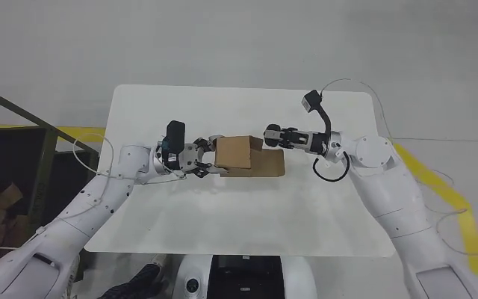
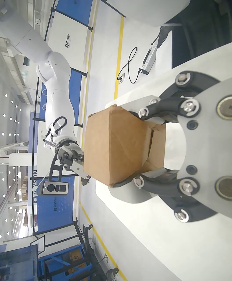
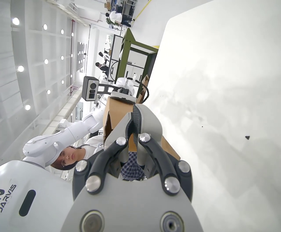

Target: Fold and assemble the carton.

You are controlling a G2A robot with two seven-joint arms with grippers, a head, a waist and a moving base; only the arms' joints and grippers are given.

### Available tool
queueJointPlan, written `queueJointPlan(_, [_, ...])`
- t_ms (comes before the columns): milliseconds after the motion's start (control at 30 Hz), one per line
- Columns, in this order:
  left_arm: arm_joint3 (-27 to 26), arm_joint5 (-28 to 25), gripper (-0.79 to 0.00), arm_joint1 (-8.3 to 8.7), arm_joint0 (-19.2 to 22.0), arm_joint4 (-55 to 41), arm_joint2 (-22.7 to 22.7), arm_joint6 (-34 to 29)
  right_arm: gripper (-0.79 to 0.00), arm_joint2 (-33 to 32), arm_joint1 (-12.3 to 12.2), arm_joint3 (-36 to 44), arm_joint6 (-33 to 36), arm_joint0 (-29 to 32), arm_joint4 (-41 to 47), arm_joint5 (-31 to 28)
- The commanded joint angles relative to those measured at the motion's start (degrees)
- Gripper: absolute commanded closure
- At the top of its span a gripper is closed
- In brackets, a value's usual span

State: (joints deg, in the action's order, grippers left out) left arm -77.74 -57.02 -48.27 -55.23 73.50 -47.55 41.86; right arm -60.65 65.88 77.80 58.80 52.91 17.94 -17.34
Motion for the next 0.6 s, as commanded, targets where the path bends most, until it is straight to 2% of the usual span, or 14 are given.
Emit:
queueJointPlan(0, [0.0,0.0,-0.160,0.00,0.0,0.0,0.0,0.0,0.000,0.2,0.0,0.9,1.7,0.4,1.7,-0.4])
queueJointPlan(133, [0.0,0.0,-0.142,0.00,0.0,0.0,0.0,0.0,0.000,-0.3,-0.2,3.4,2.7,1.7,1.9,-0.2])
queueJointPlan(233, [0.0,0.0,0.000,0.00,0.0,0.0,0.0,0.0,0.000,-0.3,-0.4,5.0,2.6,2.4,0.9,0.6])
queueJointPlan(567, [0.0,0.0,0.000,0.00,0.0,0.0,0.0,0.0,0.000,3.4,0.6,5.6,2.0,1.5,1.9,1.0])
